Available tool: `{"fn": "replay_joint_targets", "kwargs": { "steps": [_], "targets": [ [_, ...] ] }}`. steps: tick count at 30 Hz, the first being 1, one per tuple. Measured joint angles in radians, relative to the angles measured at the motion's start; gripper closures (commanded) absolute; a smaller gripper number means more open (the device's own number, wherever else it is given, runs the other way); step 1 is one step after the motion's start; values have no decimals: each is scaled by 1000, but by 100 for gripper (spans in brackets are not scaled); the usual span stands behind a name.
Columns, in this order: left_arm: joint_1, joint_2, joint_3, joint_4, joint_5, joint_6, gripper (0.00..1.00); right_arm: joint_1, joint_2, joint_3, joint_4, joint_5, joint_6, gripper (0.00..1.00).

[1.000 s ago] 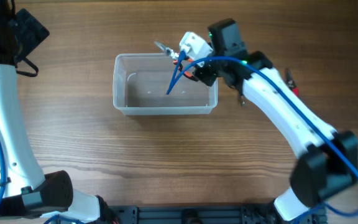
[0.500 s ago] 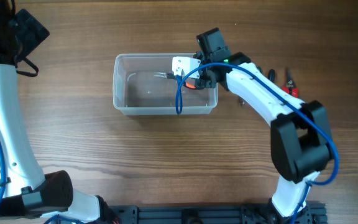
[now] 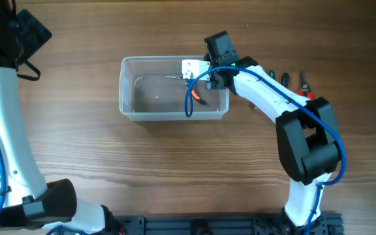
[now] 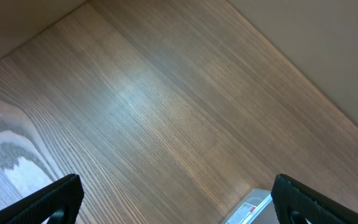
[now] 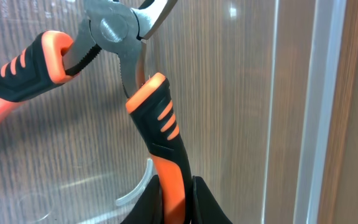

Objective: Pack container
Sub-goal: 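Carry the pliers left and drop them into the container, then move the right gripper back over the red-handled snips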

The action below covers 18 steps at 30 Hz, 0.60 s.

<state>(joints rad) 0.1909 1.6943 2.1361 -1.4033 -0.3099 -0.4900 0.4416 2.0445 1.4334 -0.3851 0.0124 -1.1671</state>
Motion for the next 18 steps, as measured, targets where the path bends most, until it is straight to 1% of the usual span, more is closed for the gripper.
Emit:
{"fn": "replay_joint_targets", "kwargs": {
  "steps": [1,2,6,10,12,15,18],
  "targets": [
    [0,0,0,0,0,0,0,0,0,0,1,2,0,5],
    [0,0,0,0,0,0,0,0,0,0,2,4,8,0],
    [0,0,0,0,0,0,0,1,-2,0,16,11,58,0],
    [0,0,0,0,0,0,0,1,-35,0,43,15,164,0],
    [0,0,0,0,0,0,0,1,-79,0,50,16,246,0],
    [0,0,0,0,0,0,0,0,-191,5,31,18,421,0],
    [0,0,0,0,0,0,0,-5,-344,27,-15,18,605,0]
  ]
}}
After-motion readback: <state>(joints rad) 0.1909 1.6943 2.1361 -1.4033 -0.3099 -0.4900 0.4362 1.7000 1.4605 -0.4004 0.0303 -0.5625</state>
